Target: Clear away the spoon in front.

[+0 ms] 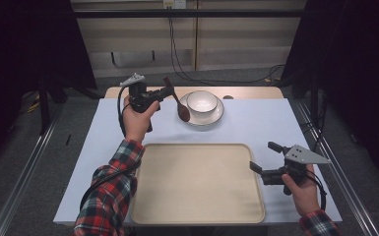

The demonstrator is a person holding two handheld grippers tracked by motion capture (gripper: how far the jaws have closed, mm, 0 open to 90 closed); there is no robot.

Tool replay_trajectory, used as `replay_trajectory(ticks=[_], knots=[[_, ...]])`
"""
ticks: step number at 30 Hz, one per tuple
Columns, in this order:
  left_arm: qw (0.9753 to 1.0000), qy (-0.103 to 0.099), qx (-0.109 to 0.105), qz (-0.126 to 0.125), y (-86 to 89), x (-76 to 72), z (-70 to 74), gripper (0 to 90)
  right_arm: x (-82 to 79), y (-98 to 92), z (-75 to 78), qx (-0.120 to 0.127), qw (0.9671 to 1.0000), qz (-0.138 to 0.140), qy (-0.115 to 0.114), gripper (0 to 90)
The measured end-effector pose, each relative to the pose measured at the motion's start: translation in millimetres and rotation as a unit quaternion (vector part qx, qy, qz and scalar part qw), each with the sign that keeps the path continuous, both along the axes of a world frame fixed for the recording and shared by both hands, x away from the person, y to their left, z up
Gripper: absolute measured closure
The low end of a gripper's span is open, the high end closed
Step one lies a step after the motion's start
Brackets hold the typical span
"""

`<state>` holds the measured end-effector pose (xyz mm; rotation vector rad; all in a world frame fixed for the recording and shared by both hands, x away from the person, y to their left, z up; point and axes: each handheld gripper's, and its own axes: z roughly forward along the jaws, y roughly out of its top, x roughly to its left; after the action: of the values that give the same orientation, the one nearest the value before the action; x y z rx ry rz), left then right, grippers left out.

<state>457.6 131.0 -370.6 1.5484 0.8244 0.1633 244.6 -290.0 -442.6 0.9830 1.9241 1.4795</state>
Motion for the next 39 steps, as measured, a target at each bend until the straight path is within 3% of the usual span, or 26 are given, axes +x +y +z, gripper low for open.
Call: replay_trajectory(ticks=[39], knots=[[0.9990,0.005,0.011,-0.043,20.9,-36.5,-5.2,84.2,-0.2,2.5,-0.7,-0.002,1.0000,0.003,-0.001,1.2]])
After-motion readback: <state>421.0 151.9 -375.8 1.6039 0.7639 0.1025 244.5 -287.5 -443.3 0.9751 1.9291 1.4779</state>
